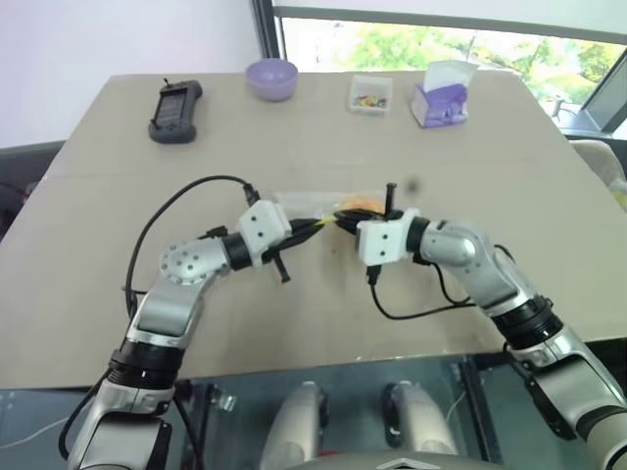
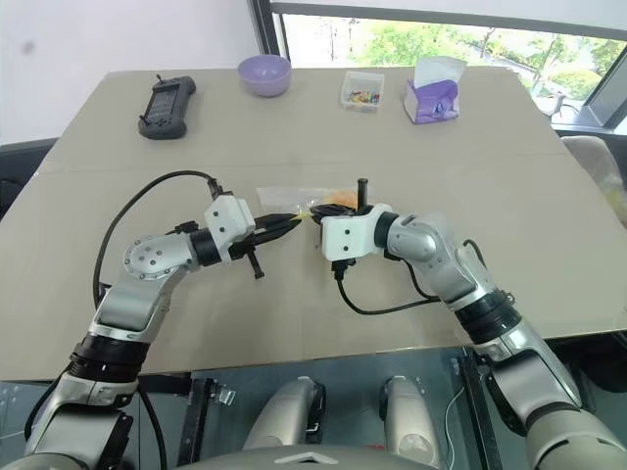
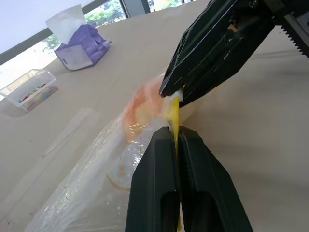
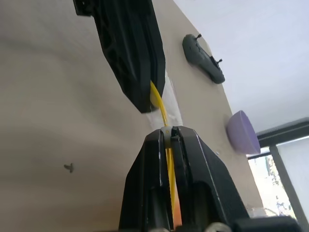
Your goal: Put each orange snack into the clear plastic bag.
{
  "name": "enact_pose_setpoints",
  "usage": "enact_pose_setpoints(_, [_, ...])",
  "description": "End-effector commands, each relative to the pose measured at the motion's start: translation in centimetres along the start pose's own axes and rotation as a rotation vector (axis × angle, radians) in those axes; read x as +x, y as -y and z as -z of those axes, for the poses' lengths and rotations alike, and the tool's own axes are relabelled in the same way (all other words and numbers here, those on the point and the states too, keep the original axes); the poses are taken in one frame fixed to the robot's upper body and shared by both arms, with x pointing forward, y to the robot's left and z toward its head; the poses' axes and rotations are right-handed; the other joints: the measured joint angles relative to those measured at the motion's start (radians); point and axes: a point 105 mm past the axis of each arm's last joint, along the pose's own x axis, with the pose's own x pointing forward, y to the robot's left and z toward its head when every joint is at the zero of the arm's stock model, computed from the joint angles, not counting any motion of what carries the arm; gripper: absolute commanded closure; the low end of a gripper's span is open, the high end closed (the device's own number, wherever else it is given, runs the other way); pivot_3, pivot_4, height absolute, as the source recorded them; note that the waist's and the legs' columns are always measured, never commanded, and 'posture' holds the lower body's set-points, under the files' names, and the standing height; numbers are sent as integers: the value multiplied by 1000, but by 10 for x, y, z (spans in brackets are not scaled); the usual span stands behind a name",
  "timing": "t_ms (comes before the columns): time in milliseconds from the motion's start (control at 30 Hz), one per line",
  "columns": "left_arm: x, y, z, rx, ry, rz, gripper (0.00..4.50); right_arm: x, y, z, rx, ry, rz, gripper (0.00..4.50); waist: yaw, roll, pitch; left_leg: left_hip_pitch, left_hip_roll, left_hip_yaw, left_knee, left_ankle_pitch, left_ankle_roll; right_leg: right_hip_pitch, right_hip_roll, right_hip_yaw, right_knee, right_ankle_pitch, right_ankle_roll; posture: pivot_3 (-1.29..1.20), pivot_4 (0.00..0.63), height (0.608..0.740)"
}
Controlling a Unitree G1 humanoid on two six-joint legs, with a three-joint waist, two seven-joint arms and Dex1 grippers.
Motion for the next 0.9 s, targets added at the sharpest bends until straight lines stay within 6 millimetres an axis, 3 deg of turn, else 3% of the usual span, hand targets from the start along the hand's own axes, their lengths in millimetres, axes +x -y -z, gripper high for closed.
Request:
enact_pose_setpoints(33, [-15, -11, -12, 48, 33, -47, 4500, -24, 13, 35, 44, -146, 55, 4447, -1, 0, 0, 0, 0, 0, 0, 0, 0, 0, 0, 0, 0, 0, 0, 0, 150, 740])
enact_pose_setpoints(433, [-21, -14, -7, 34, 18, -85, 4500, -64, 11, 83, 67, -330, 66, 4447, -1, 0, 0, 0, 0, 2, 0, 0, 0, 0, 0, 0, 0, 0, 0, 0, 150, 740])
enact_pose_setpoints(800, [-23, -14, -7, 33, 16, -97, 4500, -79, 28, 91, 41, -369, 92, 4447, 0, 0, 0, 0, 0, 2, 0, 0, 0, 0, 0, 0, 0, 0, 0, 0, 150, 740])
enact_pose_setpoints(900, [-20, -21, -11, 15, 40, -137, 4500, -81, 37, 88, 25, -365, 109, 4447, 0, 0, 0, 0, 0, 2, 0, 0, 0, 0, 0, 0, 0, 0, 0, 0, 150, 740])
